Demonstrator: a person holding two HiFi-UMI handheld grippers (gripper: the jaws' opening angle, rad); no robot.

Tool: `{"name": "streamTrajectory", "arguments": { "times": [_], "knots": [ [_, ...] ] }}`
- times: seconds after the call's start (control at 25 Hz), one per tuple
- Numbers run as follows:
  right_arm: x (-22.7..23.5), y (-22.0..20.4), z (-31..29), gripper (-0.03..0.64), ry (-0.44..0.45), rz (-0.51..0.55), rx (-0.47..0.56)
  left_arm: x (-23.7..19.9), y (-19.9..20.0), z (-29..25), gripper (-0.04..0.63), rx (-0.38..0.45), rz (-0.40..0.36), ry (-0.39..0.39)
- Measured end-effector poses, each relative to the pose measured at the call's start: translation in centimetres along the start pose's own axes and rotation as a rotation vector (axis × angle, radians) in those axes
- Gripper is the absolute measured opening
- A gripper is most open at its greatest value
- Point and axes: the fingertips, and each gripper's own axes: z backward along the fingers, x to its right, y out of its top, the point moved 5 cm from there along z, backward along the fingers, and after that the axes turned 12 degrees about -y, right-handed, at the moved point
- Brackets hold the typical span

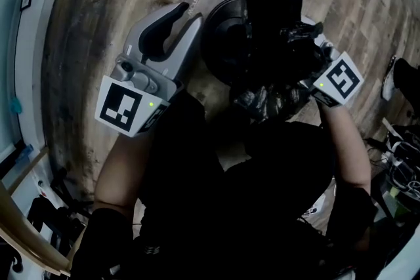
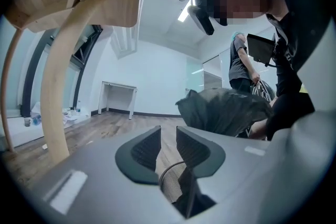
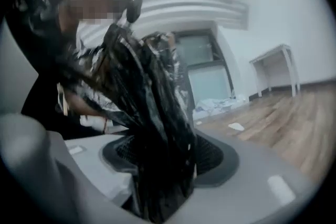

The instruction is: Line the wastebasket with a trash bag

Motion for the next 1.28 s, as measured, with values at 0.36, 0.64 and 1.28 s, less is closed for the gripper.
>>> {"name": "streamTrajectory", "arguments": {
  "times": [0.36, 0.64, 1.28],
  "knots": [
    [0.2, -1.7, 1.9, 0.255, -0.02, 0.31, -0.224, 0.6, 0.7, 0.4, 0.101, -0.015, -0.009, 0.009],
    [-1.5, -1.2, 1.9, 0.255, 0.021, 0.401, -0.2, 2.1, 0.8, -1.1, 0.174, 0.002, 0.057, -0.085],
    [-1.3, -1.5, 1.9, 0.255, 0.048, 0.407, -0.173, 4.4, -0.1, -4.6, 0.306, -0.231, 0.347, -0.281]
  ]
}}
